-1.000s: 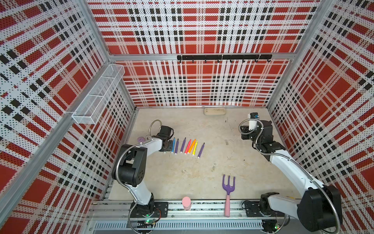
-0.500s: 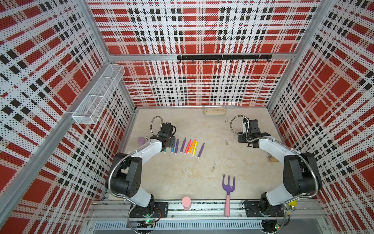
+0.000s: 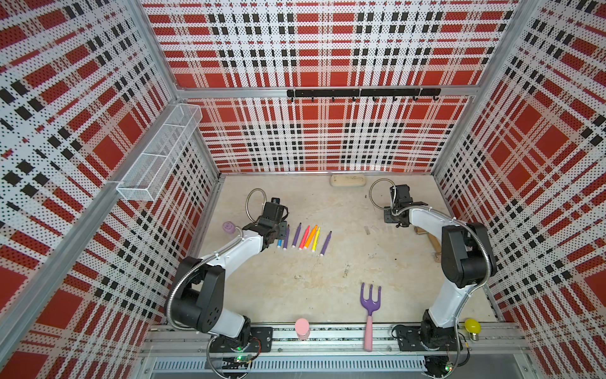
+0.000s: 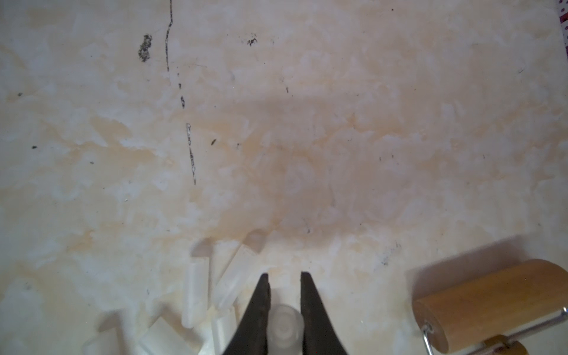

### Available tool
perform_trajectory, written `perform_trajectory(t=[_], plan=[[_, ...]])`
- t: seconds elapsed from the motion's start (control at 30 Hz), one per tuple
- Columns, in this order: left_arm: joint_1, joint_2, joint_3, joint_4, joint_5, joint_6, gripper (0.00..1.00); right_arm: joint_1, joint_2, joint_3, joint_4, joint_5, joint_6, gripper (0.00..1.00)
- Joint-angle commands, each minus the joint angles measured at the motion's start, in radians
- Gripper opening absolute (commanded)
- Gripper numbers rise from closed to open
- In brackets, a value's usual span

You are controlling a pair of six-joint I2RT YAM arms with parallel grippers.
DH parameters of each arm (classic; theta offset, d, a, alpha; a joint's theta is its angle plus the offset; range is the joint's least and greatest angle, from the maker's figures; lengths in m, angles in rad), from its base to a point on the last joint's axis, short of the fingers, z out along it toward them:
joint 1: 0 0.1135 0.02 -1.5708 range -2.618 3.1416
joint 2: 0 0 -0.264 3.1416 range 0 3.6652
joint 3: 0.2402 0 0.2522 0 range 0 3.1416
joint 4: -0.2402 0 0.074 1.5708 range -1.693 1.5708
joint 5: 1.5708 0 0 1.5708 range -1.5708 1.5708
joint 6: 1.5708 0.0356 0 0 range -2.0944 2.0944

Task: Remove pen caps from pens
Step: Place the pen cap at the top-right of the table.

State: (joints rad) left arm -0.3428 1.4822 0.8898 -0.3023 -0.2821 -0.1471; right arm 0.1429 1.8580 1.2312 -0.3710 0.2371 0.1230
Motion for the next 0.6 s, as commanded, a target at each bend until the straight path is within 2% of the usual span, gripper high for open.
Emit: perform_trajectory(t=[0.0, 0.23, 0.57], plan=[[-0.005, -0.040, -0.010, 0.028, -0.025, 0.010, 0.57, -0.011, 0.038, 0.034, 0.002, -0.018, 0.001, 0.02], [-0.007, -0.047, -0.011, 0.028, -0.031, 0.010, 0.58, -0.017, 0.084, 0.055, -0.007, -0.025, 0.001, 0.16], [-0.007, -0.056, -0.014, 0.034, -0.026, 0.015, 0.58, -0.026, 0.110, 0.057, 0.010, -0.031, 0.001, 0.24]])
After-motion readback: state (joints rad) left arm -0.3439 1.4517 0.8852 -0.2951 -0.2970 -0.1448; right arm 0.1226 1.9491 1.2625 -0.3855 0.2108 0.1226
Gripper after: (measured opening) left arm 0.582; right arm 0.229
